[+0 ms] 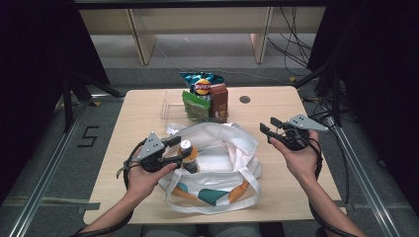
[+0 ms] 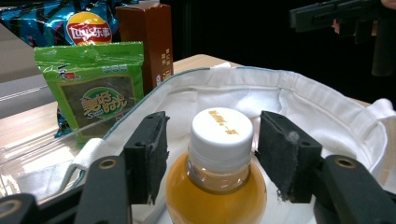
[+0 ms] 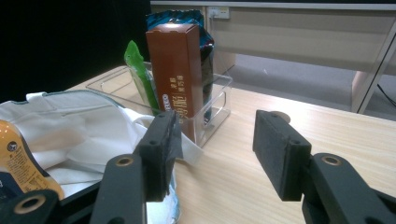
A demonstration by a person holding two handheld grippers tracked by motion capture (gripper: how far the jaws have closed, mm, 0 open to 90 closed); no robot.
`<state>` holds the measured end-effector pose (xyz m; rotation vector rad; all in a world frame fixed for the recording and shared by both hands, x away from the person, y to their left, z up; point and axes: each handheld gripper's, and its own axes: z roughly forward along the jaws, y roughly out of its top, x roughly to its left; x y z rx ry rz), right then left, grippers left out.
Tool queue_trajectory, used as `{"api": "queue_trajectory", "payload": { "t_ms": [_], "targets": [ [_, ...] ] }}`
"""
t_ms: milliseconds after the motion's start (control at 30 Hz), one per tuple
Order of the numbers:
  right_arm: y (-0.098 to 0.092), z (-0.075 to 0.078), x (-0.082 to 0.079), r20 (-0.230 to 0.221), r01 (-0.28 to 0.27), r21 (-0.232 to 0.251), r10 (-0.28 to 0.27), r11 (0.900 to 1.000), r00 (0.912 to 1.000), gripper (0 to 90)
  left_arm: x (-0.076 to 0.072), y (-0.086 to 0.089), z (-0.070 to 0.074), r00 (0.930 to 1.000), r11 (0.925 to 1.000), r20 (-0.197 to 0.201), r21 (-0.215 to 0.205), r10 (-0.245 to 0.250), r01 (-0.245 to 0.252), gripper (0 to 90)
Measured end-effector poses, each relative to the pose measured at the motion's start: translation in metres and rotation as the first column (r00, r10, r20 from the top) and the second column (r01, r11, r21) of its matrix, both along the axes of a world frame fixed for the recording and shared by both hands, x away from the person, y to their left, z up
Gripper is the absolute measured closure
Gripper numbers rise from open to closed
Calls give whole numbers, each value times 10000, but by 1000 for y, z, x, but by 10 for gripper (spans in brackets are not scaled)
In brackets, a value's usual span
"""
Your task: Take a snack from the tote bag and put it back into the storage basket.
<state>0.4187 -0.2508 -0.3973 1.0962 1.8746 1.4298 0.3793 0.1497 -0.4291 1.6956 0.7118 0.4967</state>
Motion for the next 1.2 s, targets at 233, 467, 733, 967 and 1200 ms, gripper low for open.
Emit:
{"api": "queue_trajectory", "payload": {
  "t_ms": [233,467,733,967,1200],
  "targets": [
    [2,-1,-1,-245,10,117,-7,9999,9997,501,2,-2,-3,9999,9999,163,164,52,-54,480],
    [0,-3,1,-85,-80,9,80,10000,9999,503,4,-4,-5,9998,9999,198,101,-53,51,525],
    [1,-3,1,-210,-125,-5,125,9999,9997,504,4,-4,-5,9996,9998,165,-24,-215,216,582],
    [1,-3,1,-36,-211,-101,211,9997,9998,505,5,3,0,9996,9994,10,-236,-265,266,585],
    [1,-2,-2,-226,7,52,-6,10000,9997,506,4,6,9,9993,9985,145,-428,-331,337,586]
  ]
}}
